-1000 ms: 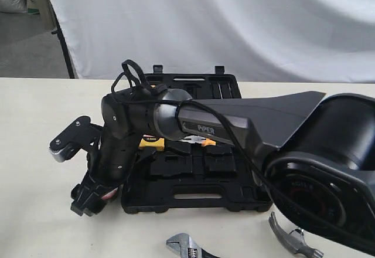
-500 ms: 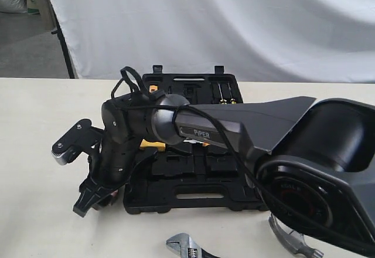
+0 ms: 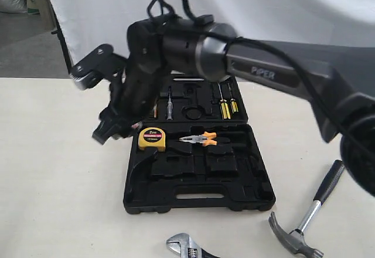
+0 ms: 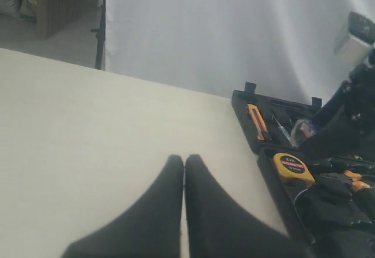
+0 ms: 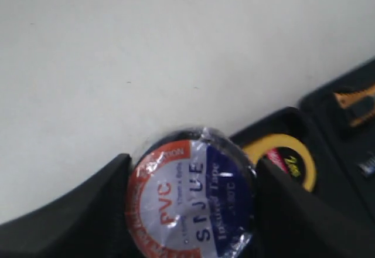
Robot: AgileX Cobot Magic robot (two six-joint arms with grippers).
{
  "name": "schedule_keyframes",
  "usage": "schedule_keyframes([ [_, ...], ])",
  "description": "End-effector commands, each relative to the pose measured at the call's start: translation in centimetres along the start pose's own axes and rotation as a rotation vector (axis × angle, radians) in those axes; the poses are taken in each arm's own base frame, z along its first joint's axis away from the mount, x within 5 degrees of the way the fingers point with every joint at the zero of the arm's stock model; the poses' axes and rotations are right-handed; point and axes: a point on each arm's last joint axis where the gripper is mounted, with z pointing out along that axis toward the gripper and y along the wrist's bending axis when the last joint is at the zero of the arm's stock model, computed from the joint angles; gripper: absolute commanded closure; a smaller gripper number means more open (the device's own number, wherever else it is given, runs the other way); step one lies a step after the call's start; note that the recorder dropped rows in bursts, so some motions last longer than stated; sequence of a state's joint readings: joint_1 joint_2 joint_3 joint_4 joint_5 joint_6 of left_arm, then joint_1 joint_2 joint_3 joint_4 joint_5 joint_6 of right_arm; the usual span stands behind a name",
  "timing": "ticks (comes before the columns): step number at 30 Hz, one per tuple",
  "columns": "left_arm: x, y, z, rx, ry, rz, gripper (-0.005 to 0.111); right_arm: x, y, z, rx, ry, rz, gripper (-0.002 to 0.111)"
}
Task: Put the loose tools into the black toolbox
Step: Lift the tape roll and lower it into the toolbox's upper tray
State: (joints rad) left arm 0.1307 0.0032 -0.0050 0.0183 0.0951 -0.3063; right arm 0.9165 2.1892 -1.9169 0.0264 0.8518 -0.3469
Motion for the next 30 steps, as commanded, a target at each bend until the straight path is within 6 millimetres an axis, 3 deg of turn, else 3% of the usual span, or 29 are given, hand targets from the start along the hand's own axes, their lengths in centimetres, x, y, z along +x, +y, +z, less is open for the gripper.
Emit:
schedule_keyframes([
  [1,-0.2,0.1,0.0,-0.021,-0.020,0.000,0.106,1.9,-5.1,-1.2,0.064,0.025,0.161,0.109],
  [7,-0.2,0.1,0.0,-0.021,-0.020,0.000,0.106,5.3,-11.1,-1.0,0.128,0.046,0.384,0.109],
  [13,-0.2,0.1,0.0,-0.021,-0.020,0.000,0.106,7.8,-14.6,0.4,0.174,0.032,0.583,0.109],
  [17,-0.2,0.1,0.0,-0.021,-0.020,0.000,0.106,8.8,-15.1,2.2,0.179,0.039,0.639,0.109],
  [30,-0.2,0.1,0.0,-0.021,-0.020,0.000,0.106,8.8,-16.1,6.2,0.235,-0.129,0.622,0.109],
])
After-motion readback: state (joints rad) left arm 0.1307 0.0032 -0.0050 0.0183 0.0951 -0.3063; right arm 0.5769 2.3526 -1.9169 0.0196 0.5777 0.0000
